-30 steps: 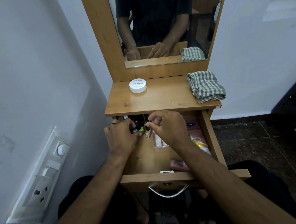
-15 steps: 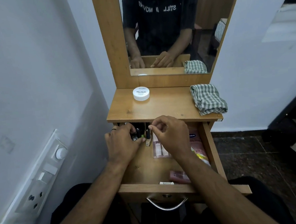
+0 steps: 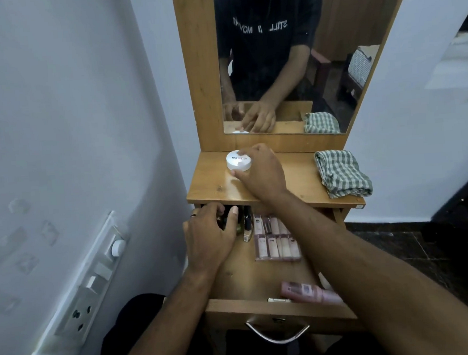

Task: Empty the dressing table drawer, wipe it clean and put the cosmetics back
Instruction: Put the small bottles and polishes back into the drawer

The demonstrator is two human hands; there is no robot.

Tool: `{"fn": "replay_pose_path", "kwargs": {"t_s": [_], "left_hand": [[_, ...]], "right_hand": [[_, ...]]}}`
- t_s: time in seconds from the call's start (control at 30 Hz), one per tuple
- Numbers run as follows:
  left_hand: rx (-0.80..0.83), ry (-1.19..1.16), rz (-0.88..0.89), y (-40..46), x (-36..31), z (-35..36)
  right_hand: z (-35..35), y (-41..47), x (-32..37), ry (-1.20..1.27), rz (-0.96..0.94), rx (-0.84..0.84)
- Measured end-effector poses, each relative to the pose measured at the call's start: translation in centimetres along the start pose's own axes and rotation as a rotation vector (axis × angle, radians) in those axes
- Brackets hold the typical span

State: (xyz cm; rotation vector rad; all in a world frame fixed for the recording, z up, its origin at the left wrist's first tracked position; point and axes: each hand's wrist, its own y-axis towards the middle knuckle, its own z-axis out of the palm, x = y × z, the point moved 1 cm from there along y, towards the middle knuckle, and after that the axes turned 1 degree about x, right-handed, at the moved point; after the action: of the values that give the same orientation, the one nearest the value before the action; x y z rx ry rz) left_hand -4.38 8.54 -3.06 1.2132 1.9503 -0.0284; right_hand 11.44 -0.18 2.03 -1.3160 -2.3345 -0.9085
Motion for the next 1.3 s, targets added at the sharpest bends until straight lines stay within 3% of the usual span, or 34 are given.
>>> {"fn": "replay_pose_path", "kwargs": {"t_s": [0.3, 0.53, 0.67, 0.87, 1.0, 1.13, 1.3], "left_hand": [[0.012, -0.087, -0.013, -0.1, 0.4, 0.1], [0.017, -0.097, 0.055, 0.0, 1.1, 0.7], [-0.012, -0.109, 0.104, 0.2, 0.5, 0.3], [0.089, -0.491, 0.065, -0.6, -0.9, -1.0], [0.206, -0.777, -0.026, -0.9, -1.6, -1.8], [0.291, -0.578, 0.052, -1.5, -1.3, -2.0], [0.305, -0.031, 0.260, -2.5, -1.1, -1.4]], "right_hand": [[2.1, 0.9, 0.9, -0.155, 0.044, 0.025], [2.1, 1.1, 0.1, 0.001, 0.059, -0.048], [0.0, -0.3, 0.8, 0.111, -0.024, -0.111], [-3.0, -6.7, 1.0, 0.268, -0.200, -0.129], [-4.1, -11.0, -0.6, 0.215, -0.344, -0.035], [-4.2, -13.5, -2.5, 0.194, -0.408, 0.146], [-3.0, -14.9, -3.5, 0.085, -0.329, 0.419]]}}
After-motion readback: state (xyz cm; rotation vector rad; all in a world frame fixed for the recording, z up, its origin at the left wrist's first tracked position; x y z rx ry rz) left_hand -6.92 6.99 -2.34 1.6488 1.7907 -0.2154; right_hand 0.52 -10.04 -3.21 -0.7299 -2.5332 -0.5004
